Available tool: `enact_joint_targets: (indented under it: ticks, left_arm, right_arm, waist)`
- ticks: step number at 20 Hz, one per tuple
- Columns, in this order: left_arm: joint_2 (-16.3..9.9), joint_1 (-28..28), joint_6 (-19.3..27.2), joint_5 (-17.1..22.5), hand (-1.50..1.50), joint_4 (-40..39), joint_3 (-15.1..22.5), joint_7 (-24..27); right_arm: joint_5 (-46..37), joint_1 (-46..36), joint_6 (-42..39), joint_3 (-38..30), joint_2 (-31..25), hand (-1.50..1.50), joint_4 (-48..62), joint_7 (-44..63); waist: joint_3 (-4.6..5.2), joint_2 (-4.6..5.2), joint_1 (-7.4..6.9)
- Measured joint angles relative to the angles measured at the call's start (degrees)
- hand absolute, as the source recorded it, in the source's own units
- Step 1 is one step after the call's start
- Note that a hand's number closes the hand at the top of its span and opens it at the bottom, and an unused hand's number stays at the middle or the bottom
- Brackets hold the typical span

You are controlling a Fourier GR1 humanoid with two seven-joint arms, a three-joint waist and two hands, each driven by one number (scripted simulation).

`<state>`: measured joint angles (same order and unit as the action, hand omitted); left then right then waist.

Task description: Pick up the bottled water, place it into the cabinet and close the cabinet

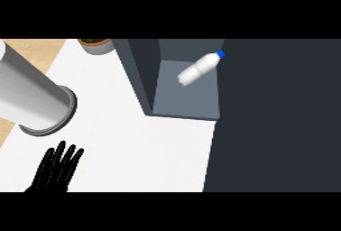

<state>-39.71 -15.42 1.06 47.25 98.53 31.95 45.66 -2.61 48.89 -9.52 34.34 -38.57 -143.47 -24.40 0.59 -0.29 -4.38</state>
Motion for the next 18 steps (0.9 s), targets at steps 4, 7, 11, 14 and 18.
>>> enact_joint_targets:
  ticks: [4, 7, 11, 14, 18]
  left_arm:
    - [-3.9, -3.3, -4.3, 1.3, -1.5, 0.7, -2.4, 2.2]
    - [-6.0, -4.6, -7.4, 1.7, -1.5, 0.5, -3.5, 3.3]
    - [-8.1, -5.2, -10.0, 2.3, -1.5, 0.3, -4.7, 3.8]
    - [-9.6, -5.9, -11.9, 2.9, -1.5, -0.2, -5.8, 4.2]
    - [-11.0, -6.1, -13.5, 3.3, -1.5, -0.5, -6.9, 4.5]
  right_arm:
    - [0.2, -4.6, 1.2, 2.7, 0.7, 1.5, -0.1, 4.6]
    - [0.4, -9.6, 1.2, 3.4, 1.0, 1.5, 0.0, 7.9]
    - [0.6, -17.9, -0.2, 4.3, 1.2, 1.5, 0.4, 12.3]
    - [1.0, -23.0, -0.5, 4.0, 1.8, 1.5, 0.6, 15.1]
    - [1.6, -29.0, -1.3, 4.4, 2.8, 1.5, 1.0, 19.0]
  waist:
    - [0.03, 0.47, -0.78]
    - [0.08, 0.85, -1.72]
    - [0.16, 1.16, -3.13]
    - [0.31, 1.24, -4.07]
    - [0.46, 1.54, -5.13]
